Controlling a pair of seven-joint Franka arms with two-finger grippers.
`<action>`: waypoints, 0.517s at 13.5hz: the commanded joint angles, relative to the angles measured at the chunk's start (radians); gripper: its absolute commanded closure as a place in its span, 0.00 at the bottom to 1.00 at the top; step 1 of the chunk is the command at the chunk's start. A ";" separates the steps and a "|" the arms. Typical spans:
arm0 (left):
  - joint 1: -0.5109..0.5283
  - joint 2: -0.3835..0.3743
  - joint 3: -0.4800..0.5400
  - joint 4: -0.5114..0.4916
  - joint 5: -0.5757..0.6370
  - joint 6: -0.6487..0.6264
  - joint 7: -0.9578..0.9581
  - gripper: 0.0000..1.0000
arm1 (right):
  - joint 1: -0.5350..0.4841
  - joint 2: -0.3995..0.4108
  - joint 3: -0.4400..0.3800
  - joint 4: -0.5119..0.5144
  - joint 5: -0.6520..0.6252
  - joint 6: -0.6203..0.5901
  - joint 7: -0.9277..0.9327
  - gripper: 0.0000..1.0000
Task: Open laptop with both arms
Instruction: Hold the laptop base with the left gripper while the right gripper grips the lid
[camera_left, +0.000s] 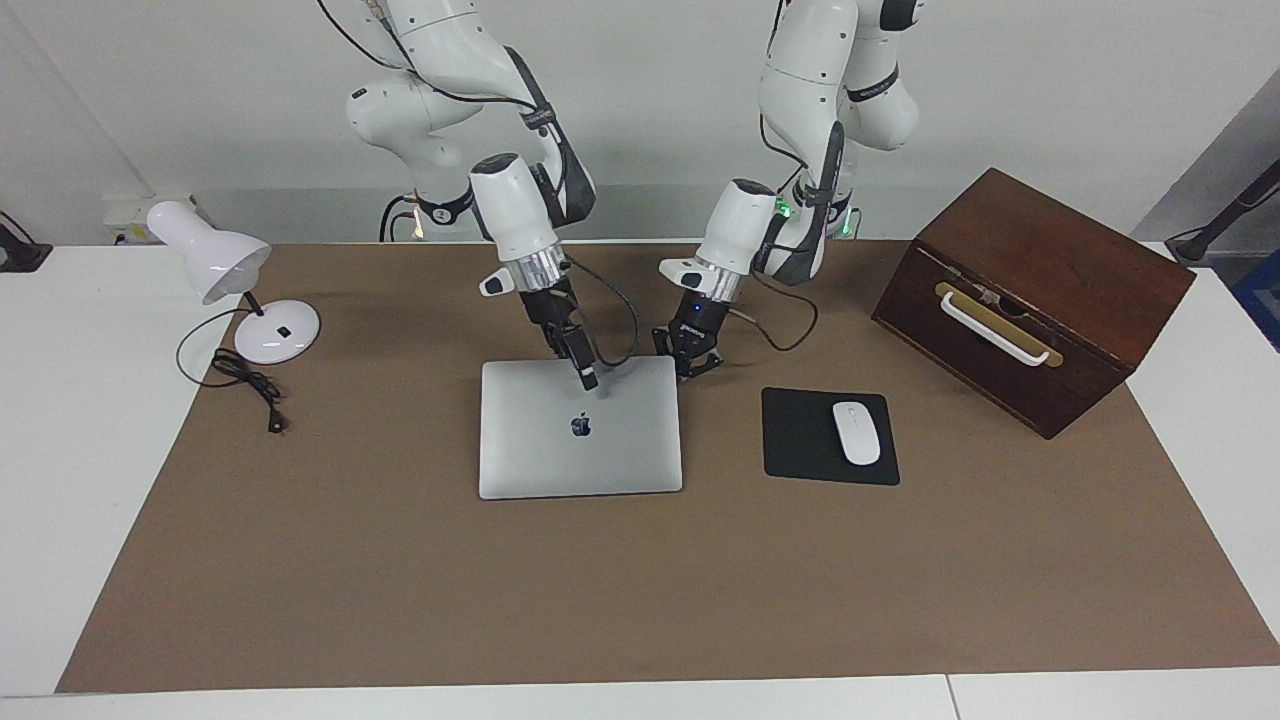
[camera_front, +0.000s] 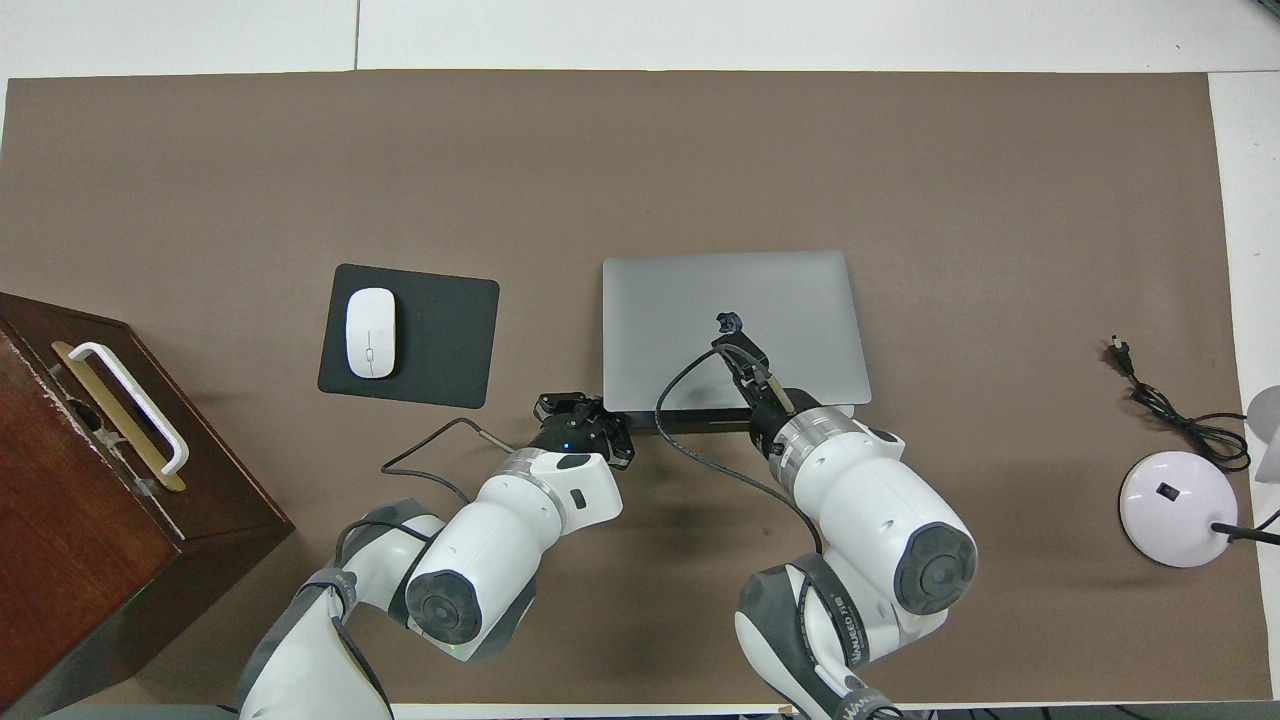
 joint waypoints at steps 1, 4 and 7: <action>0.001 0.048 -0.004 0.030 -0.009 0.015 0.011 1.00 | -0.003 0.014 0.002 0.016 0.019 0.016 -0.005 0.00; 0.000 0.056 -0.004 0.032 -0.009 0.015 0.013 1.00 | -0.001 0.014 0.002 0.016 0.019 0.016 -0.005 0.00; 0.000 0.057 -0.003 0.030 -0.006 0.015 0.013 1.00 | 0.000 0.012 0.002 0.015 0.019 0.016 -0.003 0.00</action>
